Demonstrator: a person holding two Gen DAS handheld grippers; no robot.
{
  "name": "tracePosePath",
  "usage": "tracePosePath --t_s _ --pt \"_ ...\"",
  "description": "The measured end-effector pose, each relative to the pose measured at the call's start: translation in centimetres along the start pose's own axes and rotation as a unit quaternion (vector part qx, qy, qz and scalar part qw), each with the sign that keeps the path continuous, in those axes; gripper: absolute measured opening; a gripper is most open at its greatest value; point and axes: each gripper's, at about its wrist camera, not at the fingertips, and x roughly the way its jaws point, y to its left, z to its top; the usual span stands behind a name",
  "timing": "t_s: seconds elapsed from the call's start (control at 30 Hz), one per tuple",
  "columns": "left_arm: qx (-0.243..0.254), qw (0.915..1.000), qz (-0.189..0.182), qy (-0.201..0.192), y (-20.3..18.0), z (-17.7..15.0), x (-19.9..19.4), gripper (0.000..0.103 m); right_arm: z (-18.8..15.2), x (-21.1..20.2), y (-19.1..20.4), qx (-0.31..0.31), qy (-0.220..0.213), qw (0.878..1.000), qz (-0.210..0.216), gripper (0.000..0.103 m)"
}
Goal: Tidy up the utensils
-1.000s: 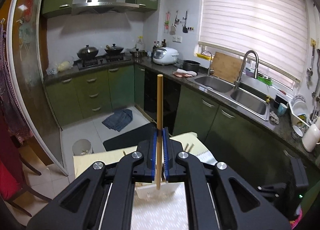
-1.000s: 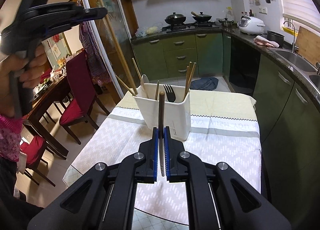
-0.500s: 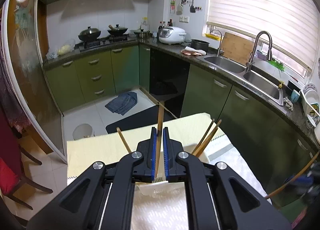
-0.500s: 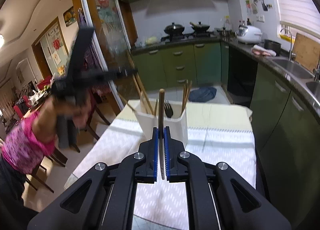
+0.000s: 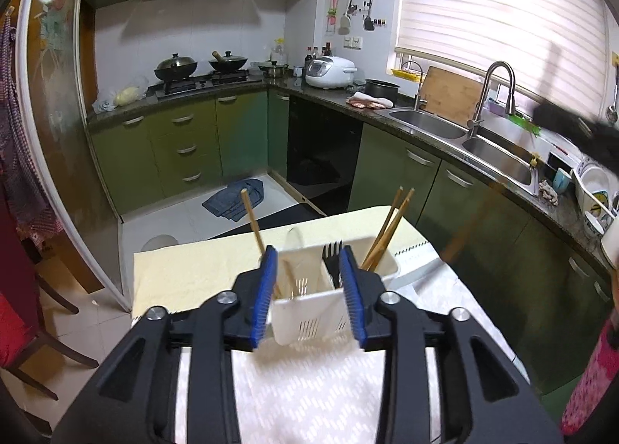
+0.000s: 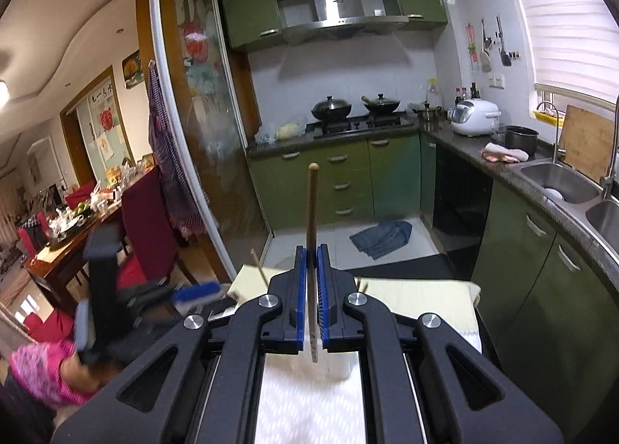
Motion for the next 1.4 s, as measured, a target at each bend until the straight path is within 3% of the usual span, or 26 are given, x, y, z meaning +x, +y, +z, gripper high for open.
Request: tracePosePath --t_s 0.3,0.47,0.57,0.8,0.87,0.93,1.03,1.3,1.4 --pt "0.015 0.9999 -0.003 -0.006 -0.1 -4.1 -2.7 0.038 1.2 7.4 -0.5 0.005 0.018 1.0 -0.019 0.006" --pt "-0.003 1.0 -0.004 0.0 0.5 -7.0 -3.0 0.04 -1.5 12.2 -1.3 0.006 0.06 0.998 -0.028 0.006" --pt "-0.013 0.9999 0.006 -0.001 0.7 -9.4 -3.2 0.054 -3.6 14.2 -1.9 0.005 0.079 0.996 -0.028 0.007" --pt "-0.041 0.9987 -0.005 0.03 0.7 -13.9 -2.5 0.055 -8.2 17.9 -2.1 -0.002 0.117 0.993 -0.034 0.007" --pt "-0.053 0.9981 -0.008 0.029 0.8 -14.6 -2.5 0.058 -9.0 18.1 -2.0 -0.004 0.118 0.992 -0.035 0.008" --pt "-0.059 0.998 -0.008 0.019 0.7 -15.2 -2.9 0.065 -9.6 18.3 -1.7 -0.01 0.118 0.992 -0.036 0.015" --pt "-0.065 0.9979 0.0 0.005 0.3 -15.7 -3.6 0.068 -10.1 17.8 -1.8 -0.013 0.113 0.993 -0.041 0.015" --pt "-0.078 0.9961 0.025 -0.032 0.2 -15.6 -5.5 0.076 -11.5 12.6 -1.2 -0.018 0.081 0.996 -0.03 0.023" --pt "-0.074 0.9964 0.029 -0.032 0.0 -15.7 -5.6 0.079 -13.0 10.0 -0.8 -0.019 0.067 0.997 -0.027 0.039"
